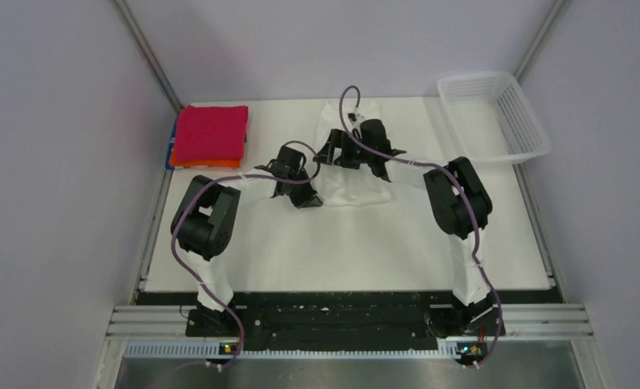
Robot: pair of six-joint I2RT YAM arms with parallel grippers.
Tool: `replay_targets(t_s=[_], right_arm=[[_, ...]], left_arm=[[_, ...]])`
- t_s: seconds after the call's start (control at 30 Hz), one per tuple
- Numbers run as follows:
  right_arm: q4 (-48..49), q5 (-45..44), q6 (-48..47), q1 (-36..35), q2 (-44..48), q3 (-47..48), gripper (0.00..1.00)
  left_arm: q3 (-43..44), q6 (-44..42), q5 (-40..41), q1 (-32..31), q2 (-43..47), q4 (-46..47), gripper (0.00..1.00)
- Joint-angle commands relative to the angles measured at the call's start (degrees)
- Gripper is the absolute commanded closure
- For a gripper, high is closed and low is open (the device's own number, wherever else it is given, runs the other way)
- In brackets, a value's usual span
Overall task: Fold and stack the t-shirts
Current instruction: Fold the folded rectangular tshirt in 1/3 of the way
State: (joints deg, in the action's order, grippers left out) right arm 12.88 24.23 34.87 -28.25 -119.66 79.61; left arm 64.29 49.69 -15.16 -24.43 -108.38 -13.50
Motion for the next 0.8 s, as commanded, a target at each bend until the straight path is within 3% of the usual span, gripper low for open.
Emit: replay_targets(t_s=[0.0,0.23,0.4,0.5,0.6,0.77], right_arm=[[9.4,2.4,5.42,-0.6,-5.39,5.82,0.01],[5.66,-2.7,9.72,0.29,-17.31,23.53,0.01],[1.18,-5.12,12.35,2.74,-19.85,29.32,0.01],[0.6,-4.32,11.21,4.36,-16.05,26.0,0.01],[2.08,-2.44,6.63,5.66,-8.82,18.26,0.01],[-3.55,-4.12,0.75,9.51,5.03,4.61,0.01]], left_arm=[[-1.56,-1.41,4.98,-0.1,-1.63,-2.67,1.0],[-2.89,-1.45,6.38,-0.1,-1.43,-5.18,1.0],[-3.88,-2.08,8.57,-0.09,-0.15,-6.96,1.0],[-4.29,-2.53,8.61,-0.09,0.61,-7.03,1.0],[-5.03,-2.61,8.48,-0.1,1.94,-6.75,1.0],[-7.77,-2.44,8.91,-0.18,5.47,-5.96,1.0]])
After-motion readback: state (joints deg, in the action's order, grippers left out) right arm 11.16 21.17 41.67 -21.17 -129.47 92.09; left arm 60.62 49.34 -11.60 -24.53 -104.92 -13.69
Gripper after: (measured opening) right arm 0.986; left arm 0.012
